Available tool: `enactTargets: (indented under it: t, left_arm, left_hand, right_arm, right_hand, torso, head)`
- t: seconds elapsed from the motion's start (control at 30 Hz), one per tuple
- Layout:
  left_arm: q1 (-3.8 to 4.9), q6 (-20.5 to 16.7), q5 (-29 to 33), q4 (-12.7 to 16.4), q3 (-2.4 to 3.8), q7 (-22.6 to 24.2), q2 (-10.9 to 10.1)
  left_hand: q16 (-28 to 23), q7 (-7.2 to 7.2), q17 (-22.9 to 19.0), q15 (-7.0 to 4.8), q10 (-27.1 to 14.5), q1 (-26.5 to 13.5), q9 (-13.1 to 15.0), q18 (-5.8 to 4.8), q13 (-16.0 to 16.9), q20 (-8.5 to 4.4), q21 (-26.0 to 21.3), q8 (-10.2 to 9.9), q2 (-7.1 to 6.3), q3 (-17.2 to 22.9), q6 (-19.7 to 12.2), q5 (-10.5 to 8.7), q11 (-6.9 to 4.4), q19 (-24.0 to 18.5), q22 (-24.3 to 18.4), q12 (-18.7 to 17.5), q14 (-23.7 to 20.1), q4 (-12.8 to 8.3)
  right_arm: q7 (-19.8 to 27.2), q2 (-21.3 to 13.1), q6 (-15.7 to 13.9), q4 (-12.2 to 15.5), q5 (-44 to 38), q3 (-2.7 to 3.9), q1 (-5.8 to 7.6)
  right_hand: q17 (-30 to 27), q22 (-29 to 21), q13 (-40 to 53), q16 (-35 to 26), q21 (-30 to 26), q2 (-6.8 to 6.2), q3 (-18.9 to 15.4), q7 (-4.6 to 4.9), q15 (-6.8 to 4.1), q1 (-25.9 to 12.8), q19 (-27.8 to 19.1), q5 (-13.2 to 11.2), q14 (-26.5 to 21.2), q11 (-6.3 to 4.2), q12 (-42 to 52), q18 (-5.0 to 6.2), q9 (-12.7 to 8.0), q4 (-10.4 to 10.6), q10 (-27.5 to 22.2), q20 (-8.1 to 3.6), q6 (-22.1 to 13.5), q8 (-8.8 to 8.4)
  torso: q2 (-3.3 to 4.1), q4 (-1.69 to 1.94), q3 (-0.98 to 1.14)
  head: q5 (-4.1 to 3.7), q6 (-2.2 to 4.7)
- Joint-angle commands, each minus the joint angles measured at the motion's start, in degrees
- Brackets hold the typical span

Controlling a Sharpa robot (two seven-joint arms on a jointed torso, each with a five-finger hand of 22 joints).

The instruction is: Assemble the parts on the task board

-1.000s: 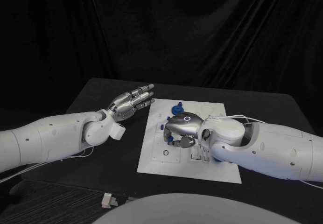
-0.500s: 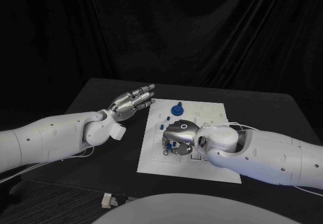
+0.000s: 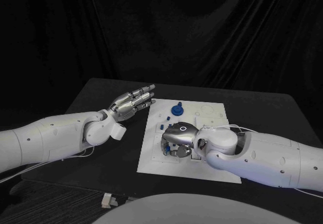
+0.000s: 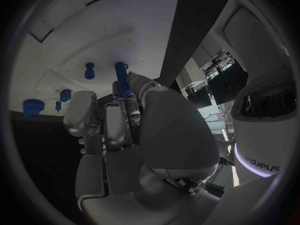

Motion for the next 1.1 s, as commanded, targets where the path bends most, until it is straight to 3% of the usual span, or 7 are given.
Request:
enactTargets:
  t: [0.03,0.67,1.1]
  left_arm:
    - [-0.08,0.9,0.3,0.0,0.06,0.2,0.2]
    - [-0.08,1.4,0.3,-0.3,0.06,-0.4,0.5]
    - [-0.21,1.8,0.3,-0.5,0.06,-0.7,0.5]
  left_hand:
    - [-0.2,0.06,-0.1,0.41,0.0,0.4,0.1,0.71,0.0,0.56,-0.1,0.2,0.16,-0.1,0.2,0.37,0.15,0.0,0.0,0.2,-0.1,-0.3]
    - [-0.2,0.23,-0.1,0.43,-0.1,0.4,0.1,0.69,0.0,0.57,-0.1,0.4,0.27,-0.1,0.5,0.36,0.22,0.0,-0.1,0.2,-0.1,-0.3]
    - [-0.2,0.28,-0.1,0.45,-0.1,0.3,0.1,0.68,0.0,0.57,-0.1,0.4,0.33,-0.1,0.5,0.35,0.27,0.0,-0.1,0.1,-0.1,-0.3]
  right_arm:
    - [0.4,0.2,-1.3,-0.1,-0.4,-0.02,-0.39]
    - [0.8,1.3,-3.8,-1.2,-0.4,-0.02,-0.79]
    - [0.3,1.4,-2.8,-1.6,-0.4,-0.02,-1.01]
  right_hand:
    - [0.0,8.1,0.0,0.0,0.0,-0.02,0.2,0.00,-0.43,0.7,-0.1,0.1,1.1,-1.97,0.3,-1.01,0.1,-0.4,2.5,-0.27,-0.4,-0.20]
    - [0.1,8.1,0.1,0.0,0.0,0.03,0.4,0.15,-0.43,0.9,-0.1,-0.2,1.1,-1.93,0.4,-1.02,0.0,-1.0,2.8,-0.32,-1.0,-0.71]
    - [0.0,8.1,0.2,-0.1,-0.1,0.04,0.4,0.20,-0.39,0.8,-0.2,-0.7,1.0,-1.89,0.4,-1.01,-0.1,-1.1,2.7,-0.31,-1.1,-0.84]
  torso:
    - [0.00,0.01,0.00]
    - [0.00,0.02,0.00]
    - [0.01,0.03,-0.01]
  head:
    - [0.10,0.01]
    - [0.22,0.01]
    - [0.34,0.01]
